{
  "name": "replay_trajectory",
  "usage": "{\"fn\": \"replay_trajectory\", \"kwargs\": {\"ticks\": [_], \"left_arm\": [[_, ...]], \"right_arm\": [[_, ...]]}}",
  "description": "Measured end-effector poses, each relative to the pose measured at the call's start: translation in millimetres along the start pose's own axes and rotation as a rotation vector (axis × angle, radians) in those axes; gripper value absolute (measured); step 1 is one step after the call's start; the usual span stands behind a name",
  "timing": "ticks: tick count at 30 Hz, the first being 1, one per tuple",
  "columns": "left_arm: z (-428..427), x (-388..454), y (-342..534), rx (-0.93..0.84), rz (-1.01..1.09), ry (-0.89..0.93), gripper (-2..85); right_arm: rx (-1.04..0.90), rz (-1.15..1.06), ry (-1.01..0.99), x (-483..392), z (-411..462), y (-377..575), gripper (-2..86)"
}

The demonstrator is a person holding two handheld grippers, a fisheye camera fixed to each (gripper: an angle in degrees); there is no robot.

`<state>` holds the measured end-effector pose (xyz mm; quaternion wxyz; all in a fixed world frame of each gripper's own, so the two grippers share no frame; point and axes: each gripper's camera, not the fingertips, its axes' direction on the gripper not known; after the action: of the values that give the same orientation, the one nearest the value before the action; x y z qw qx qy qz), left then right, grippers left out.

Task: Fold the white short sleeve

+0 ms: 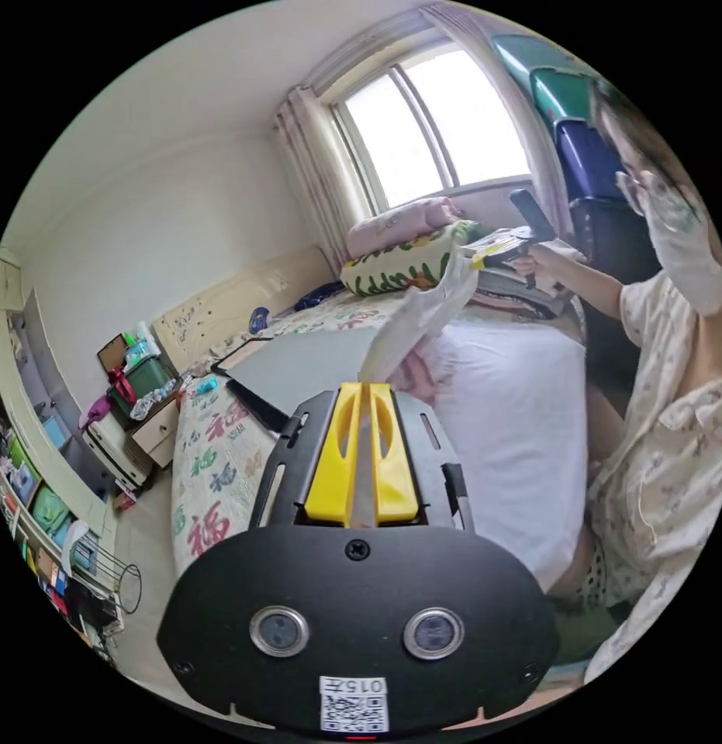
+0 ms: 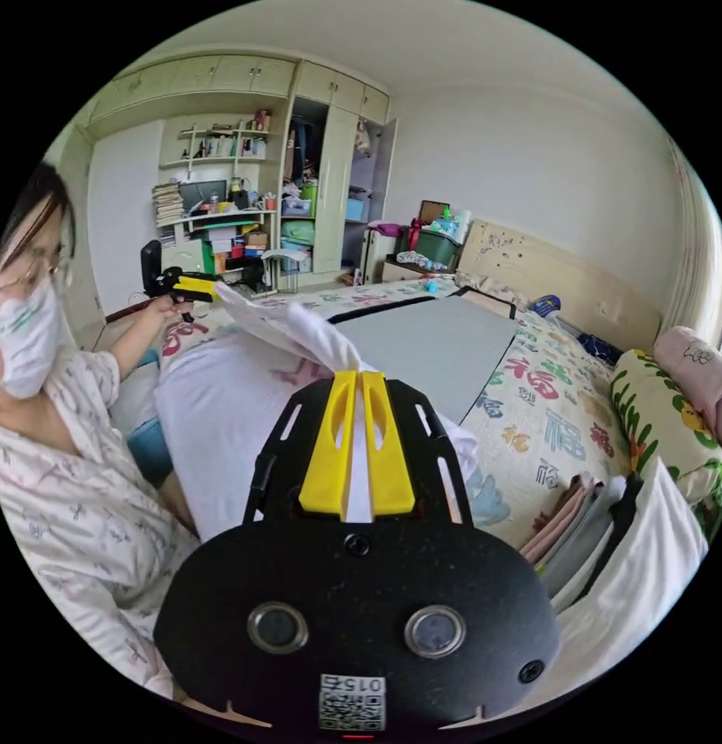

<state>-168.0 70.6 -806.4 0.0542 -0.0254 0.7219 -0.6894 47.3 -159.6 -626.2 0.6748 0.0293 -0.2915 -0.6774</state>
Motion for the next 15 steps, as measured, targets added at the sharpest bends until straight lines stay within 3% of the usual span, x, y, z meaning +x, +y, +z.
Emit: {"fn": "replay_trajectory", "kwargs": {"ticks": [2, 5, 10, 15], "left_arm": [[-26.6, 72.9, 63.0, 0.007, -0.018, 0.014, 0.5], [-39.1, 122.9, 111.5, 0.018, -0.073, 0.011, 0.4], [-67.6, 151.0, 119.6, 0.079, -0.103, -0.025, 0.5], [-71.9, 182.7, 175.5, 0.056, -0.119, 0.118, 1.1]], "right_arm": [[-0.050, 0.018, -0.103, -23.9, -10.0, 61.0, -0.6], [-0.073, 0.007, -0.105, -36.7, -15.3, 103.5, -0.6], [0.024, 0.014, -0.146, -28.2, -51.7, 120.9, -0.3], [-0.014, -0.017, -0.144, -21.9, -64.2, 162.3, 2.7]]}}
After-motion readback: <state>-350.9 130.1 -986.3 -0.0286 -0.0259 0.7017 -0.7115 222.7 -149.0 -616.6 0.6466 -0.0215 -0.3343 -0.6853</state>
